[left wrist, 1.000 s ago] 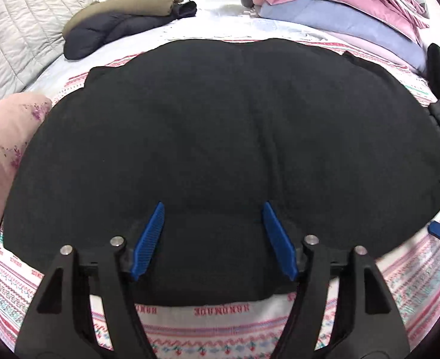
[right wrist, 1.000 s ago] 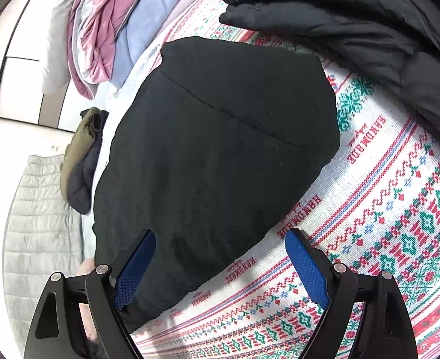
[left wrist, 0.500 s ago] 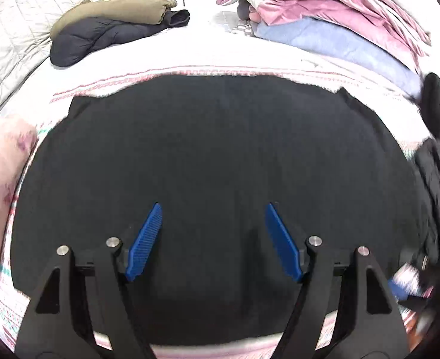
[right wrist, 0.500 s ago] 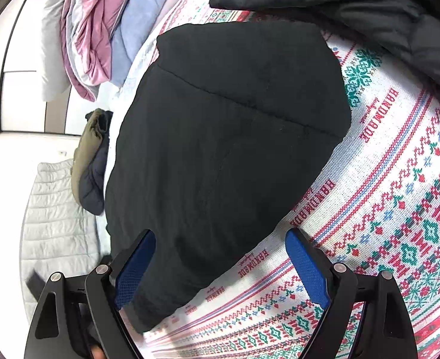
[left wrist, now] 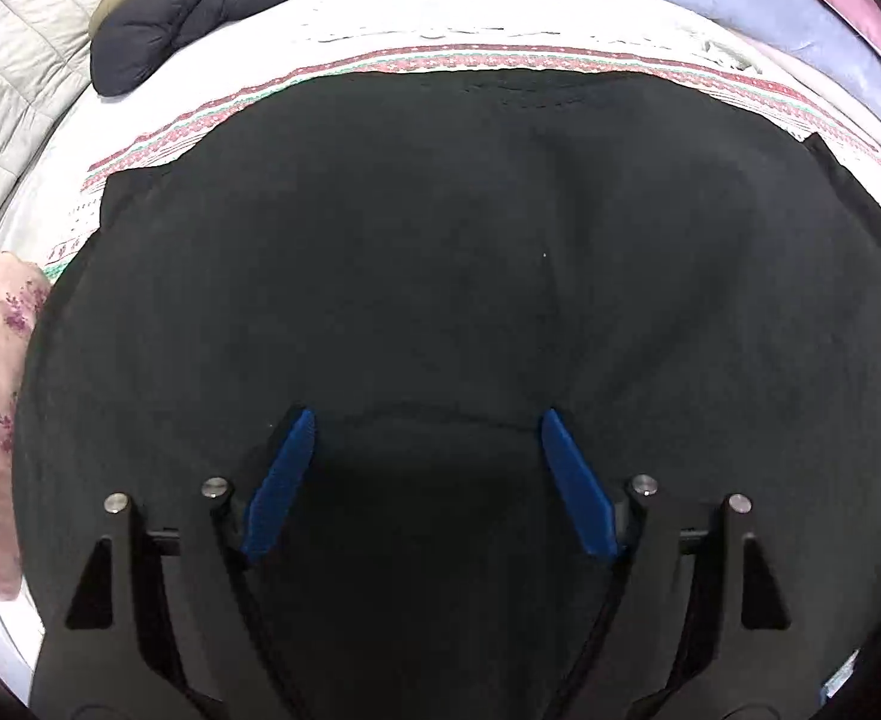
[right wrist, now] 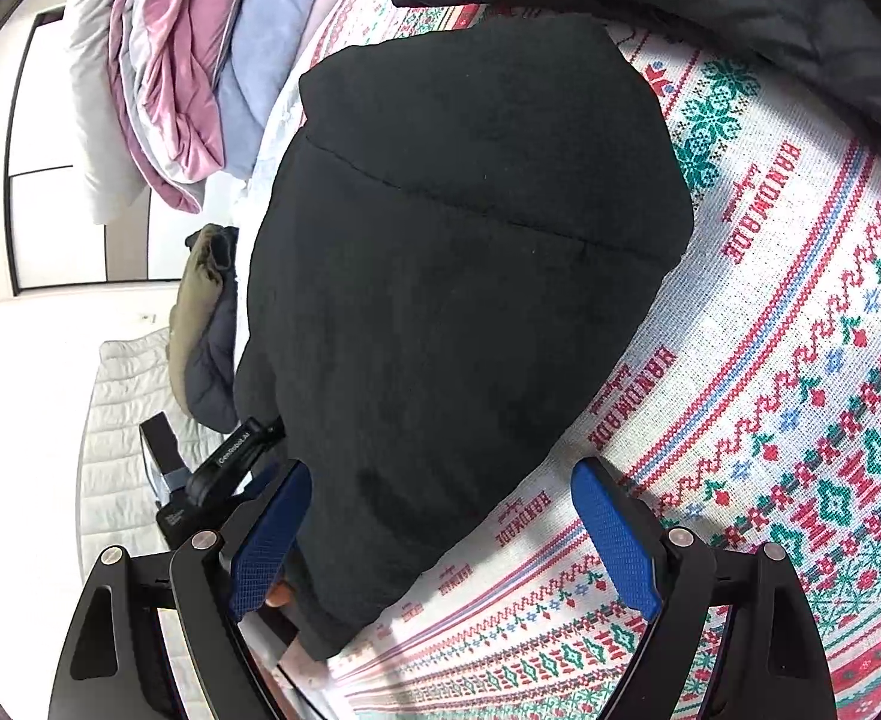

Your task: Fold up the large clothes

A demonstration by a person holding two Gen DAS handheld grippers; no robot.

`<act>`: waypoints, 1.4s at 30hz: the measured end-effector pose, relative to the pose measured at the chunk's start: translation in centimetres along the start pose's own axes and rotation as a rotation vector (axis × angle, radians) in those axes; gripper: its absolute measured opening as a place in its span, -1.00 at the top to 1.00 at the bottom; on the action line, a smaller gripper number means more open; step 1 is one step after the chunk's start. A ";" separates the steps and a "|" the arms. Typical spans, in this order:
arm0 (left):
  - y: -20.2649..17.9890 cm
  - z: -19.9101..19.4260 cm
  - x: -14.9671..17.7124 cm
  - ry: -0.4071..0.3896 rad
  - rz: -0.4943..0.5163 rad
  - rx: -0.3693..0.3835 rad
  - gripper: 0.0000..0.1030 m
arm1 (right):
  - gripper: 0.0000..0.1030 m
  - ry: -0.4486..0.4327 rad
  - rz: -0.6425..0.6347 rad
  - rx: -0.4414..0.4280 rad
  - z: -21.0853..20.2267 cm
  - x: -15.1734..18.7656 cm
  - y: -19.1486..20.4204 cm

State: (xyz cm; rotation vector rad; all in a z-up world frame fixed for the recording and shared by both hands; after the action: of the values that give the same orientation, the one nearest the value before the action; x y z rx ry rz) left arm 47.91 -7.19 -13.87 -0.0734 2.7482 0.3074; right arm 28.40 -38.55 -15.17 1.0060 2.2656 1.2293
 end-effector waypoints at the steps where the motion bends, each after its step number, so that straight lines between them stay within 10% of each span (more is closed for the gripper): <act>1: 0.1 -0.3 -0.3 0.012 -0.007 0.008 -0.51 | -0.75 -0.002 0.001 -0.001 -0.1 -0.1 0.0; 16: 1.0 0.0 -7.5 -0.013 -0.091 0.072 -0.50 | -0.75 -0.010 0.011 -0.005 -0.3 0.0 -0.4; 30: 2.7 1.0 -6.9 0.014 -0.170 0.068 -0.49 | -0.75 0.006 0.017 -0.019 0.2 0.0 -0.2; 42: 2.9 -6.4 5.9 -0.073 -0.016 0.184 -0.49 | -0.75 0.000 0.029 -0.028 0.1 0.0 -0.4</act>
State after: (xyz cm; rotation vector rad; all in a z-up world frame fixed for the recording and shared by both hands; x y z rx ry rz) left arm 39.84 -5.85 -9.68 -0.0346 2.6879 0.0512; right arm 28.26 -38.61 -15.53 1.0321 2.2344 1.2695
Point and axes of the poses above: each gripper's, at about its wrist camera, not at the fingertips, and z roughly the way its jaws point, y to its left, x to its underside, the point moved 6 cm from there along z, roughly the way its jaws point, and after that the axes turned 5 degrees about -x, right-handed, at the moved point
